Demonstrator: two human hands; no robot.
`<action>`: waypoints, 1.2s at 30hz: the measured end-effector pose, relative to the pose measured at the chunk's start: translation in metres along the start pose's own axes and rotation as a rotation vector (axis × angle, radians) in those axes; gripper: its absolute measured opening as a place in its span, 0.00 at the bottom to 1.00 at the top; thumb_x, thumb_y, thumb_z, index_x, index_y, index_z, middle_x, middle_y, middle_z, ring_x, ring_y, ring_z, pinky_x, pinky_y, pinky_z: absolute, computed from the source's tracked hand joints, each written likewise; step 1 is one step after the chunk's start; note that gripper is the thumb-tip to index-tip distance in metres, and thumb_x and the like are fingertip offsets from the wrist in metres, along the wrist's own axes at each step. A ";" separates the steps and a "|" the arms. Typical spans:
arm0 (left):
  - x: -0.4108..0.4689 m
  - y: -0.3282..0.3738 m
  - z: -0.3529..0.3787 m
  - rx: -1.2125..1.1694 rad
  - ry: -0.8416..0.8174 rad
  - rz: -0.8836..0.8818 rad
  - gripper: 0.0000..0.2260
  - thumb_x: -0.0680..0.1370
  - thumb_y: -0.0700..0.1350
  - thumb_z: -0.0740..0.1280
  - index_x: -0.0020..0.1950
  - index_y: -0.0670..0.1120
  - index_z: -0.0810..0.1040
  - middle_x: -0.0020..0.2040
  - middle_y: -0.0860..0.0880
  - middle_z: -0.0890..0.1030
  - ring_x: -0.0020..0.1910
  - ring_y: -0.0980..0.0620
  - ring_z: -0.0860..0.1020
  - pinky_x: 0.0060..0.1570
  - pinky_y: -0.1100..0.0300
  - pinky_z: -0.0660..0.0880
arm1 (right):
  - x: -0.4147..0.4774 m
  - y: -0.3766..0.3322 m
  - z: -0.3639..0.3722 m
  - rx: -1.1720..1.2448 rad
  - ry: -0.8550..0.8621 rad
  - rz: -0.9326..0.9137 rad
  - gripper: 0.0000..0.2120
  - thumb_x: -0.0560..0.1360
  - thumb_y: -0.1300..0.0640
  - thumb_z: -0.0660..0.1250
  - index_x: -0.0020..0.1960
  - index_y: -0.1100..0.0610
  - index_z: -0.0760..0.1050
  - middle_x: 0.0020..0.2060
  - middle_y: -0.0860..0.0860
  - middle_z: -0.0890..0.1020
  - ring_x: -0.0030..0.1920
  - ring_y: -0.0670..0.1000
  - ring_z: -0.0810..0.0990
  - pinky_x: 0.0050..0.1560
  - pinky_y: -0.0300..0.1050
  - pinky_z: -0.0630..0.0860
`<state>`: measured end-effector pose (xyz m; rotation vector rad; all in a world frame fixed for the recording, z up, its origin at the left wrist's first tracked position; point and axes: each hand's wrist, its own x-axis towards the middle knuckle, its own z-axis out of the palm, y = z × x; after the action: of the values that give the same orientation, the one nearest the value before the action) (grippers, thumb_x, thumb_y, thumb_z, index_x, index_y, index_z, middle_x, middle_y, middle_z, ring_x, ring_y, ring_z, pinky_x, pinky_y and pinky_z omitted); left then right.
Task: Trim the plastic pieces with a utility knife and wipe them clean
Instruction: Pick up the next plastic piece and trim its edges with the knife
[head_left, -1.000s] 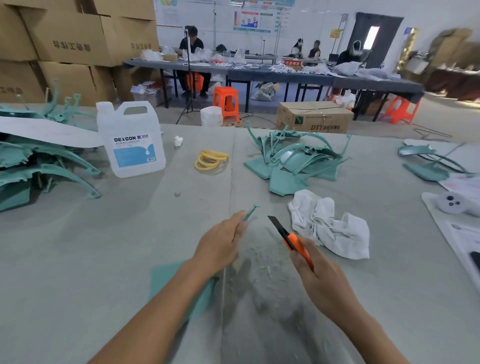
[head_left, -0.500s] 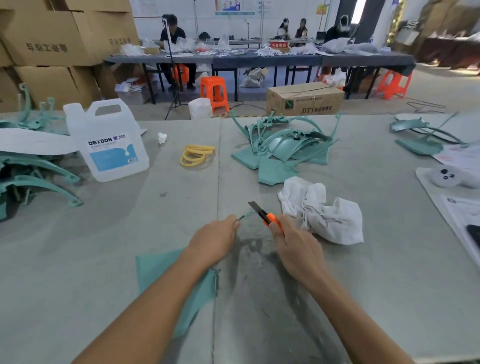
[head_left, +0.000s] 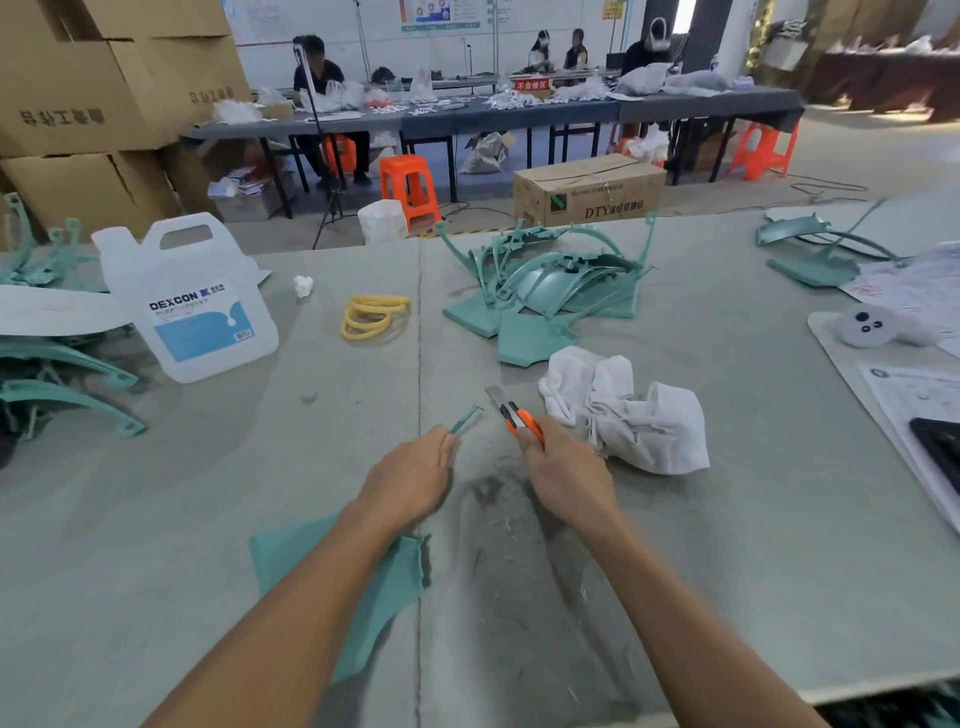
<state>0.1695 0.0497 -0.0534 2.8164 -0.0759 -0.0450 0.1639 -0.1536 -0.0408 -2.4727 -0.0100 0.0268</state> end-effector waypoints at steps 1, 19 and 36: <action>0.001 0.000 0.000 -0.003 0.002 -0.005 0.18 0.85 0.59 0.43 0.48 0.51 0.66 0.42 0.47 0.76 0.41 0.44 0.75 0.40 0.51 0.71 | -0.001 -0.001 0.001 0.032 0.001 0.000 0.18 0.84 0.37 0.50 0.55 0.49 0.71 0.52 0.54 0.82 0.55 0.61 0.79 0.54 0.54 0.73; 0.003 -0.001 0.002 -0.054 0.040 -0.057 0.17 0.85 0.58 0.45 0.47 0.50 0.66 0.43 0.46 0.75 0.41 0.43 0.74 0.40 0.52 0.67 | 0.001 -0.014 0.014 0.069 0.045 -0.024 0.16 0.84 0.39 0.51 0.53 0.50 0.70 0.47 0.55 0.82 0.51 0.61 0.80 0.55 0.57 0.75; 0.004 0.000 0.001 -0.066 0.041 -0.058 0.15 0.85 0.57 0.47 0.46 0.52 0.65 0.44 0.45 0.78 0.42 0.43 0.74 0.40 0.52 0.67 | -0.005 -0.019 0.018 -0.190 0.115 -0.255 0.16 0.85 0.40 0.48 0.58 0.50 0.67 0.37 0.51 0.79 0.40 0.61 0.81 0.41 0.53 0.72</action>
<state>0.1734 0.0495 -0.0542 2.7523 0.0169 -0.0028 0.1584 -0.1281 -0.0430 -2.6390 -0.2909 -0.2358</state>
